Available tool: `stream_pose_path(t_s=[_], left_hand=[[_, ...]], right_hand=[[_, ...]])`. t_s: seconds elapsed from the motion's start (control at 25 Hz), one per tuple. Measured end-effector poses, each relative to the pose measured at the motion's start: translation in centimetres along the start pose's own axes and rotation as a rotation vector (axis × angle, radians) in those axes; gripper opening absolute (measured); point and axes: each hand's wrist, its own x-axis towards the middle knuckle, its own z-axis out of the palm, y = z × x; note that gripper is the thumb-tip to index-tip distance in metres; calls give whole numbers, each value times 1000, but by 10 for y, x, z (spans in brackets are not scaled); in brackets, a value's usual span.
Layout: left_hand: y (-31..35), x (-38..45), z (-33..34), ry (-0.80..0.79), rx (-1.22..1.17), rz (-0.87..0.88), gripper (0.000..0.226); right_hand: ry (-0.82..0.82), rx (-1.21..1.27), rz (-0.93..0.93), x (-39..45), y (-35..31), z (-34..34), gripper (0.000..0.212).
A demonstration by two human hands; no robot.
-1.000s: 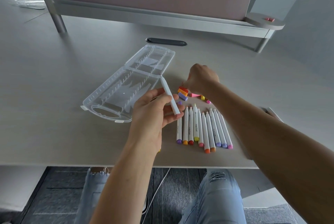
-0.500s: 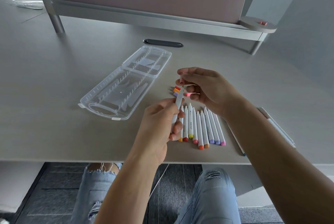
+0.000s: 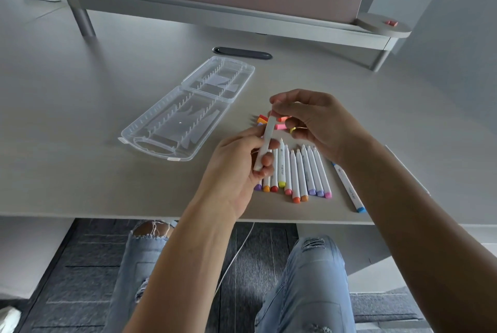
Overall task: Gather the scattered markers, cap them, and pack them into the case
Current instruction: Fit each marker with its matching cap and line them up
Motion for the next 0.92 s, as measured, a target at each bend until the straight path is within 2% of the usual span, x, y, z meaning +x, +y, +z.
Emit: stream_pose_path(t_s=[0.2, 0.64, 0.72, 0.8, 0.84, 0.92], left_hand=[[0, 3, 1, 7, 93, 44, 35], [-1, 0, -1, 29, 102, 43, 34], [2, -1, 0, 67, 290, 123, 40], [6, -5, 1, 138, 589, 240, 47], [7, -5, 0, 177, 726, 300, 44], [4, -4, -4, 258, 888, 403, 22]], right_hand=[[47, -41, -40, -1, 0, 2, 14], [86, -140, -78, -2, 7, 16, 15], [80, -116, -54, -1, 6, 17, 15], [73, -90, -29, -1, 2, 18, 16], [78, -112, -28, -1, 0, 18, 17], [125, -203, -40, -3, -1, 16, 18]])
